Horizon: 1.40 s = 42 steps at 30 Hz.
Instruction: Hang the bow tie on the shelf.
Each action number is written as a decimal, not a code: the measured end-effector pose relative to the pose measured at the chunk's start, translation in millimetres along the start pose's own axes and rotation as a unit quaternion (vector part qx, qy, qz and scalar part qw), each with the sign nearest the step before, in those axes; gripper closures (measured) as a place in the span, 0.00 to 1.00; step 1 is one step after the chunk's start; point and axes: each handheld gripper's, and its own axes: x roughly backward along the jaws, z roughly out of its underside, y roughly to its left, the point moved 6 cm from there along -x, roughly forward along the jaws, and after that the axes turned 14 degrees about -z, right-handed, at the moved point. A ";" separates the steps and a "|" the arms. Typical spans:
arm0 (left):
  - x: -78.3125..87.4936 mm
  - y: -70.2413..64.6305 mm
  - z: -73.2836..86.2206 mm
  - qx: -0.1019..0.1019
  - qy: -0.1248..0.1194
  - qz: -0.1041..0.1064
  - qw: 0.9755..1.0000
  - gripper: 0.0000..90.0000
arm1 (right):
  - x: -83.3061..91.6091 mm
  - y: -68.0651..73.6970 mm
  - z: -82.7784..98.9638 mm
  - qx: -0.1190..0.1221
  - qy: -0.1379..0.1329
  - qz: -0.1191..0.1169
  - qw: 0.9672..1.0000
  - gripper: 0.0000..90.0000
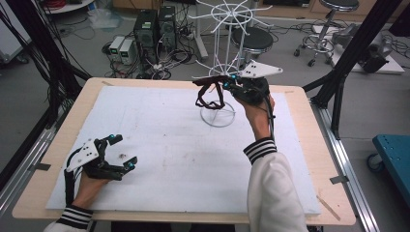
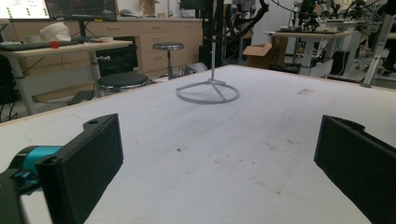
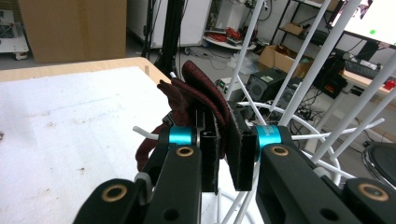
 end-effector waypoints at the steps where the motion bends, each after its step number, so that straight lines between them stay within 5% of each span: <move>1: 0.0 0.1 0.3 -0.001 0.001 0.000 1.000 0.02 | -0.6 -0.3 0.6 0.001 0.002 -0.003 1.000 0.94; 26: 0.6 0.8 0.9 0.003 -0.001 -0.003 1.000 0.02 | -0.8 -2.2 2.2 -0.018 -0.005 -0.005 1.000 0.85; 34: 0.8 0.4 0.8 0.004 -0.001 -0.003 1.000 0.02 | 1.0 2.9 -0.9 -0.030 -0.022 -0.016 0.999 0.63; 42: 0.8 1.1 0.6 0.003 -0.002 -0.005 1.000 0.02 | 4.3 13.0 -4.6 -0.038 -0.023 0.003 0.999 0.16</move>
